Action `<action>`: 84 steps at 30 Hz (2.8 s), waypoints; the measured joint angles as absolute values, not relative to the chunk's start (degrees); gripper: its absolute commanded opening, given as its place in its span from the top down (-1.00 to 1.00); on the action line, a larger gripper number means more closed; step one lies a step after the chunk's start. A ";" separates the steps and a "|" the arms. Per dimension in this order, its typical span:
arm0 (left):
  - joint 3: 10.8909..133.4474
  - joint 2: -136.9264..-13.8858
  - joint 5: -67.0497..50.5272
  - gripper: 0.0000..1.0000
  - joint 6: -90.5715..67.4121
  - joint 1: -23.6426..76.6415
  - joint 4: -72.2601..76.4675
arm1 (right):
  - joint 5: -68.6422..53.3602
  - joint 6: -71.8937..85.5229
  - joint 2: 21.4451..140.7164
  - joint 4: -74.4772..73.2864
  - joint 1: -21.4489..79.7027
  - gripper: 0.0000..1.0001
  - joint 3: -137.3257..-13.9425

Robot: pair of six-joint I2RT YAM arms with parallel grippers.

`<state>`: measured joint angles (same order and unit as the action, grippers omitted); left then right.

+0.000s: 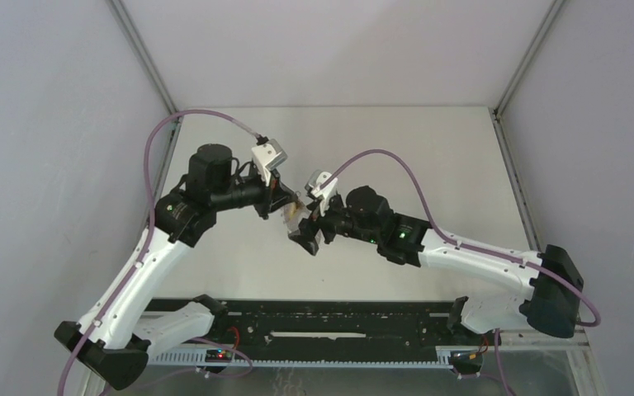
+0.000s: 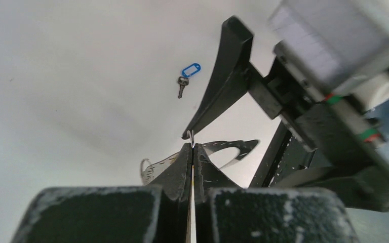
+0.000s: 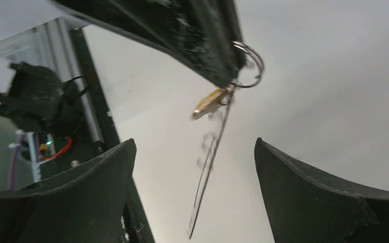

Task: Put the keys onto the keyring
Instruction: Adjust the keyring.

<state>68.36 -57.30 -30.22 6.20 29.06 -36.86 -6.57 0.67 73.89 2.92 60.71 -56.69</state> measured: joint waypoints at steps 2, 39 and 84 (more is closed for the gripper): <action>68.36 -57.19 -30.22 0.99 5.34 29.04 -36.47 | -3.20 0.97 75.37 3.42 61.25 -0.77 -56.69; 68.36 -54.74 -33.87 0.37 2.04 28.29 -33.15 | -8.47 4.49 70.85 3.66 57.34 1.00 -54.22; 24.58 -32.16 -42.17 -0.53 101.82 33.28 12.62 | -48.95 55.94 78.13 6.13 34.89 1.00 -66.19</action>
